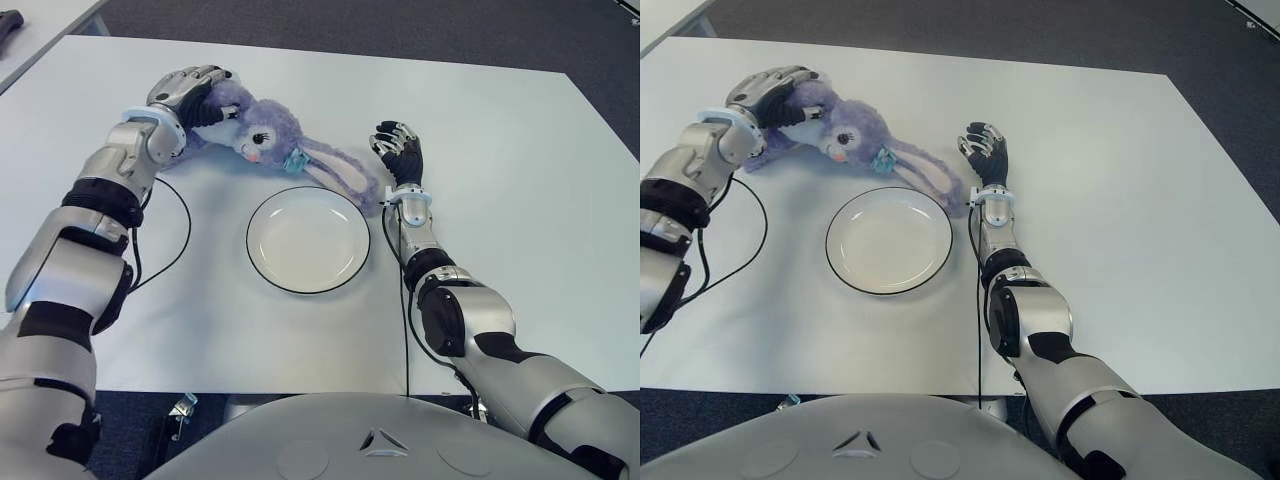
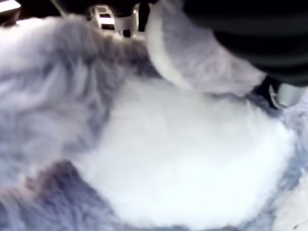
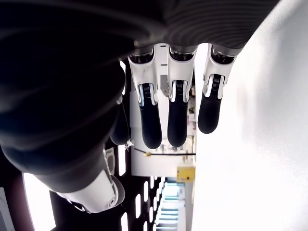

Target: Put the doll into the plate.

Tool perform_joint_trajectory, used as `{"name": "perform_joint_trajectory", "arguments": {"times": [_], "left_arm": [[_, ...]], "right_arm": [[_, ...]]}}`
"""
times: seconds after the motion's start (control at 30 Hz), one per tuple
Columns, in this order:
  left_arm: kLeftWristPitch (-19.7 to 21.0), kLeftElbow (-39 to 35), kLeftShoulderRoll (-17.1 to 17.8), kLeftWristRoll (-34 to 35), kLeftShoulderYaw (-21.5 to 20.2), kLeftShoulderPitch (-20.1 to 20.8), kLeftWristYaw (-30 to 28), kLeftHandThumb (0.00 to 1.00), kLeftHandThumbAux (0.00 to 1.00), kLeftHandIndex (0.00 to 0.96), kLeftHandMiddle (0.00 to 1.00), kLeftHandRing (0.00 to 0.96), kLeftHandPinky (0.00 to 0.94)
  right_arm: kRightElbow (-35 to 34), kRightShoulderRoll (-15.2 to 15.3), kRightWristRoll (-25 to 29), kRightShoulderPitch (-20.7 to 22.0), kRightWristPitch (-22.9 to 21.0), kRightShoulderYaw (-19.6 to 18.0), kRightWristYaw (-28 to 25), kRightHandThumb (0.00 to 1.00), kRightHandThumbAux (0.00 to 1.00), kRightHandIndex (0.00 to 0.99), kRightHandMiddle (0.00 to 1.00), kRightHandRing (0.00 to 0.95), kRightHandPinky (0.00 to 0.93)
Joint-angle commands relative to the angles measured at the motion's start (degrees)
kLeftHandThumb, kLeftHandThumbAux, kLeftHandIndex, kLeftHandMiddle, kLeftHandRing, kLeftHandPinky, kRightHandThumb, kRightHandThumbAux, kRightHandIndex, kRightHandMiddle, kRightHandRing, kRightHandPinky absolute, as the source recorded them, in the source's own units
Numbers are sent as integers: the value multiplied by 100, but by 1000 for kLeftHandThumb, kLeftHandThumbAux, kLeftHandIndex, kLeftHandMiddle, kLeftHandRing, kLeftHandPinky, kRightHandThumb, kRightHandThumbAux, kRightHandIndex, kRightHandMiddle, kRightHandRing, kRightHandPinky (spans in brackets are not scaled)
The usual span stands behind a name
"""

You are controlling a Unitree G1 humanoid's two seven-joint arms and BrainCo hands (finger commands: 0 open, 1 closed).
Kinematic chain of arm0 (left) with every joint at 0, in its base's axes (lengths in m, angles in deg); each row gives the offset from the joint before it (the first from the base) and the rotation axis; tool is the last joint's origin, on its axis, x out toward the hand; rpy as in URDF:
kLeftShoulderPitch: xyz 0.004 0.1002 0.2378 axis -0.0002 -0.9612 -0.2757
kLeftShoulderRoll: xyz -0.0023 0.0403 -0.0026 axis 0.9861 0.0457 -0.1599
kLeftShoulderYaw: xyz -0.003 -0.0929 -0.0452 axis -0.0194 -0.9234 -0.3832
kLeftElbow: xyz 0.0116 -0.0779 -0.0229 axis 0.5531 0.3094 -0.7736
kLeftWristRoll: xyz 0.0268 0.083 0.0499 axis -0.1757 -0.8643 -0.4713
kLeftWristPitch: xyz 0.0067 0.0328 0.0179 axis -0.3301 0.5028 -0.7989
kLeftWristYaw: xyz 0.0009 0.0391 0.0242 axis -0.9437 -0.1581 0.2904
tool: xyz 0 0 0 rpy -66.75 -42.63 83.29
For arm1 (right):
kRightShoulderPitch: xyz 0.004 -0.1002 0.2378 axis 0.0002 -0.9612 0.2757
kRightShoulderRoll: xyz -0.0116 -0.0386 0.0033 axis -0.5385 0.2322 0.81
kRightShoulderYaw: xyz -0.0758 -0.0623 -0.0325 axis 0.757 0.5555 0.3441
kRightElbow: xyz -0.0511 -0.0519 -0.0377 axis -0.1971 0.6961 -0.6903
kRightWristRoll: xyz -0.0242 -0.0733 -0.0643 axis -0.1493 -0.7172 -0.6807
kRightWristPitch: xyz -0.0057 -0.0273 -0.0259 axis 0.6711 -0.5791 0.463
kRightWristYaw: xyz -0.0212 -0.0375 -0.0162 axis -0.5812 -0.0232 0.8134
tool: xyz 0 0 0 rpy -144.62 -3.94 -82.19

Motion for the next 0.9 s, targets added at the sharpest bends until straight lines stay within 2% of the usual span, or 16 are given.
{"name": "perform_joint_trajectory", "arguments": {"times": [0.03,0.57,0.83,0.9], "left_arm": [[134,509,-352,-268,298,96,-213,430,269,83,97,108,109],[8,567,-558,-318,487,192,-215,457,275,149,149,151,158],[195,548,-720,-320,546,258,-137,534,316,216,239,238,284],[243,559,-769,-317,550,263,-80,575,330,248,283,288,335]], "right_arm": [[712,-171,-61,-1310,-272,33,43,418,835,293,310,280,238],[711,-187,-43,-1307,-305,17,73,482,830,287,302,276,264],[711,-193,-35,-1303,-327,13,78,509,834,292,313,285,251],[711,-193,-34,-1301,-337,14,74,509,831,291,314,287,255]]}}
